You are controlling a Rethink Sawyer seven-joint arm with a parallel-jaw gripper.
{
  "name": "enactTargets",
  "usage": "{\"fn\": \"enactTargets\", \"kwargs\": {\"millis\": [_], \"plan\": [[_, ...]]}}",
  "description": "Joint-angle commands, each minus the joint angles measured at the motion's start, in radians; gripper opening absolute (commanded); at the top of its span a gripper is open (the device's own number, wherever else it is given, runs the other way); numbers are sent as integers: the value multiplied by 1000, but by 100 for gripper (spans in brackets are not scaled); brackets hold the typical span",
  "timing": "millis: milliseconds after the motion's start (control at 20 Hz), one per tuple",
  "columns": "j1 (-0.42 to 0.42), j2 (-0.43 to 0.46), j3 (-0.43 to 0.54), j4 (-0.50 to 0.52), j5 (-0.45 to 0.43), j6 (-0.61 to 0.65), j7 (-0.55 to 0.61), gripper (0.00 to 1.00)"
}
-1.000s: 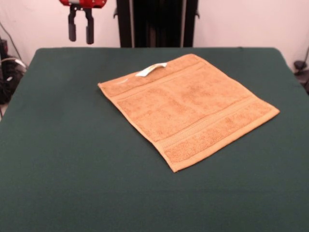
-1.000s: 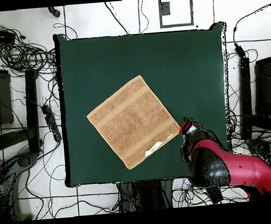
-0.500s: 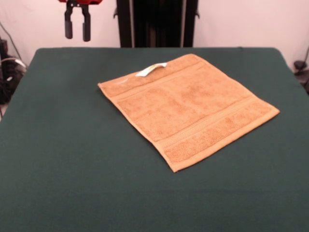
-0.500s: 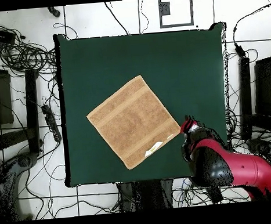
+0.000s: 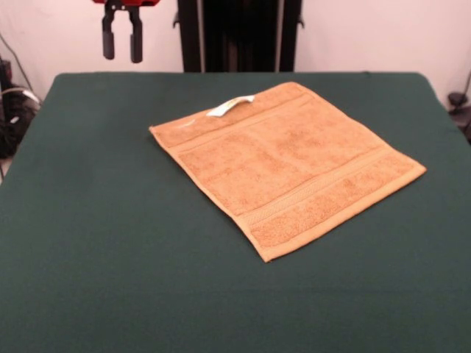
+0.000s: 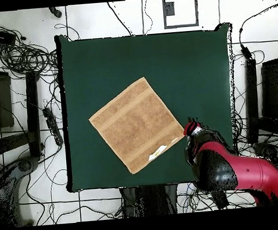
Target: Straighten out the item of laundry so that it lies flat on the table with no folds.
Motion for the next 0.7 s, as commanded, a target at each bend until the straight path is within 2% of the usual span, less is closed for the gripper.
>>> {"fn": "enactTargets", "kwargs": {"millis": [50,350,700], "plan": [[51,-16,88,121,68,161,0,100],[68,-9,65,105,41,132,-5,100],[37,-3,113,122,85,219,-46,100]]}}
